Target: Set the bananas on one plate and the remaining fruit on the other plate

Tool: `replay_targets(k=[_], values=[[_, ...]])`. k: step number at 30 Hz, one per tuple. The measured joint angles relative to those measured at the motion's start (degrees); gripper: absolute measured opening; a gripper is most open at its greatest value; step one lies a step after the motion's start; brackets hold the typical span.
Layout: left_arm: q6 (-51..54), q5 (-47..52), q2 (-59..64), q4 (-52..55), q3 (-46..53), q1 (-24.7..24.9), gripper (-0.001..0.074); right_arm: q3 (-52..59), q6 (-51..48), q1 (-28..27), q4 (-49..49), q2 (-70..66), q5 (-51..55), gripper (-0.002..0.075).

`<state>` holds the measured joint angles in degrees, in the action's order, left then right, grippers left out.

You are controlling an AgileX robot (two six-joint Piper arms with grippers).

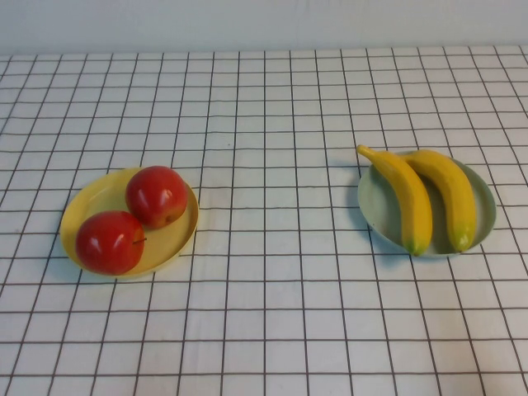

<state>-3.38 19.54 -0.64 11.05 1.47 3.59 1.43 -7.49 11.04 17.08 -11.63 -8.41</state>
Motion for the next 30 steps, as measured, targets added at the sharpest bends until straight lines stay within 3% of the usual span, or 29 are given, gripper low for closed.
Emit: replay_targets(k=[4, 7, 16, 24, 30], values=[[0.0, 0.0, 0.0, 0.0, 0.0, 0.0, -0.0002, 0.0, 0.0, -6.8, -0.7, 2.3, 0.7, -0.0014], [0.0, 0.0, 0.0, 0.0, 0.0, 0.0, -0.0002, 0.0, -0.1, -8.5, -2.1, 2.7, 1.0, -0.0014], [0.0, 0.0, 0.0, 0.0, 0.0, 0.0, -0.0002, 0.1, -2.0, -8.7, -2.8, 4.3, 7.0, -0.0014], [0.0, 0.0, 0.0, 0.0, 0.0, 0.0, -0.0002, 0.1, -1.9, -8.3, -5.5, 12.1, 25.6, -0.0015], [0.0, 0.0, 0.0, 0.0, 0.0, 0.0, -0.0002, 0.3, -1.8, -8.3, -5.6, 12.1, 28.2, -0.0015]])
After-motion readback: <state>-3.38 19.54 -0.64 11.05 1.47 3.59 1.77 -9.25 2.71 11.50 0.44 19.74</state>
